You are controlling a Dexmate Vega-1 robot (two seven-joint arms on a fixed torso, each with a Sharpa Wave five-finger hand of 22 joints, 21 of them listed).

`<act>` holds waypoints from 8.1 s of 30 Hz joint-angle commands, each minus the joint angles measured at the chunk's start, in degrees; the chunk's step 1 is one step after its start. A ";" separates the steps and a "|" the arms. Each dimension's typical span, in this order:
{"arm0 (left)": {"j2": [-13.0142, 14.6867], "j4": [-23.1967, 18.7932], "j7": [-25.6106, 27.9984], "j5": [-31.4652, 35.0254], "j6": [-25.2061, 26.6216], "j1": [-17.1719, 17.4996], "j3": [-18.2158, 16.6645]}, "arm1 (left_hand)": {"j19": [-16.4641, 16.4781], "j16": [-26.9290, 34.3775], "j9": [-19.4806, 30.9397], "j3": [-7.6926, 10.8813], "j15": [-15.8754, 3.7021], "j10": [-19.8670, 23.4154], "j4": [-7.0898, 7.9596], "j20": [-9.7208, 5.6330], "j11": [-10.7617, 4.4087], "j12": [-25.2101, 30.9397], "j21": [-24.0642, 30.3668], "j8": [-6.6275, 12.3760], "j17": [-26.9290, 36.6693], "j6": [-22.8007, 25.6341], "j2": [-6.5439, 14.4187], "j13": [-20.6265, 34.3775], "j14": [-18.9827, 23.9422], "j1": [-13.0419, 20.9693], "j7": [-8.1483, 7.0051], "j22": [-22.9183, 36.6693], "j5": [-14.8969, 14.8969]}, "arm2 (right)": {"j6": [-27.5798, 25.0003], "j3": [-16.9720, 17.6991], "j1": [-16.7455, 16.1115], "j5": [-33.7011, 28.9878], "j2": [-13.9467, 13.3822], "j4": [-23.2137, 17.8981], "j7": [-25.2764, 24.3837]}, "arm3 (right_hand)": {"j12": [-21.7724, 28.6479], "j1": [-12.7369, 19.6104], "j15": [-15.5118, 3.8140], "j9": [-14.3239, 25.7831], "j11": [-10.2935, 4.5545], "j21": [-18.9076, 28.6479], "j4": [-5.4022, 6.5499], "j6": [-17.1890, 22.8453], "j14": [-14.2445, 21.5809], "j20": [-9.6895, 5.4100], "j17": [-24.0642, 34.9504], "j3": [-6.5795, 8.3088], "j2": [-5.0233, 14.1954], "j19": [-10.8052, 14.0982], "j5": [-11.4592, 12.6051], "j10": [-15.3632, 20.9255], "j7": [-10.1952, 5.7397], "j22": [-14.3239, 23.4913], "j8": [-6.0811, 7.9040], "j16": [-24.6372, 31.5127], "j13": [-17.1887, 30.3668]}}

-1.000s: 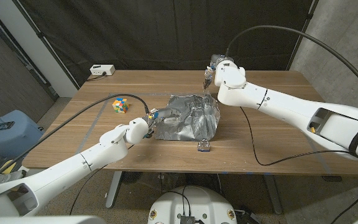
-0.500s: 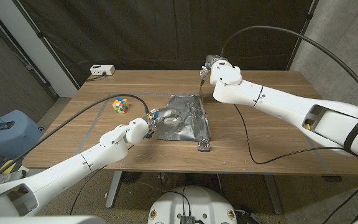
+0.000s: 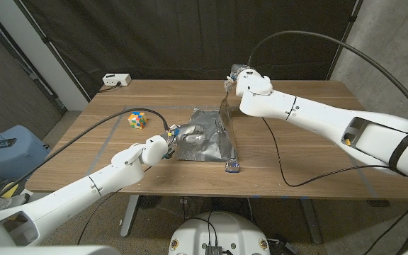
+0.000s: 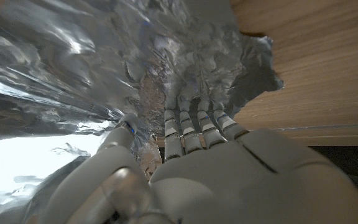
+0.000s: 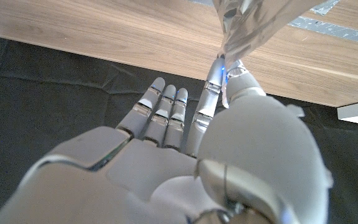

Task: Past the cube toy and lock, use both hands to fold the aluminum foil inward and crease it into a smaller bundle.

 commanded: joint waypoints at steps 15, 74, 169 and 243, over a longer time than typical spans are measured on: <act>1.30 -3.27 2.39 -1.28 -0.13 2.13 -2.49 | 0.26 0.01 0.18 0.47 0.39 -0.08 -0.07 0.11 0.41 -0.03 0.44 0.40 0.21 0.30 0.09 0.20 0.23 -0.41 0.17 0.11 -0.24 | 0.06 -0.99 1.27 6.21 1.46 1.26 -2.15 | -0.26 -0.04 1.08 0.46 0.98 0.21 0.23 -1.16 0.21 0.63 0.28 -0.48 0.87 -0.12 -0.51 -0.25 0.96 0.32 -0.72 0.29 0.04; 4.63 -11.48 8.78 -3.03 8.26 8.85 -8.64 | 0.42 0.03 0.19 1.17 0.70 0.10 -0.92 0.28 0.78 0.07 0.44 0.43 0.12 0.34 0.04 0.23 0.40 0.07 0.59 0.11 -0.21 | 3.54 3.94 0.37 18.09 0.66 -0.96 -2.23 | -0.44 -11.46 7.39 -0.45 6.43 -0.15 4.42 -8.84 -1.93 5.18 0.21 -6.17 0.43 -1.81 -1.07 -3.61 6.30 0.38 -6.35 -1.78 0.13; -2.85 2.62 10.57 12.95 0.09 -1.62 1.65 | -2.25 -0.75 0.17 0.17 0.84 -6.18 0.85 0.09 0.52 -1.33 -0.53 -0.51 0.34 -7.22 -0.41 0.20 -6.13 -3.41 -1.75 0.08 -2.08 | 23.82 10.13 -19.61 5.57 -0.07 5.79 -11.75 | -0.77 -55.94 3.21 -5.85 0.79 -0.23 19.51 -22.44 -25.02 -1.41 5.93 -1.40 10.20 -21.43 1.46 -25.21 -6.70 0.82 -17.01 -4.33 0.23; -5.69 5.60 -8.86 23.43 15.29 -7.47 8.78 | -9.37 -0.43 -0.12 -2.22 1.63 -14.04 4.03 -0.28 1.23 -1.27 -1.50 -0.39 0.50 -17.84 -0.78 -0.16 -14.38 -9.40 -3.37 -0.07 -5.92 | 30.23 11.95 -23.82 -4.52 -2.24 6.66 -10.41 | 0.04 -61.47 2.09 -6.05 -6.31 -0.14 18.58 -41.78 -23.57 -0.99 3.32 -0.94 7.60 -19.02 0.85 -23.14 -7.36 0.19 -18.35 -4.00 -0.35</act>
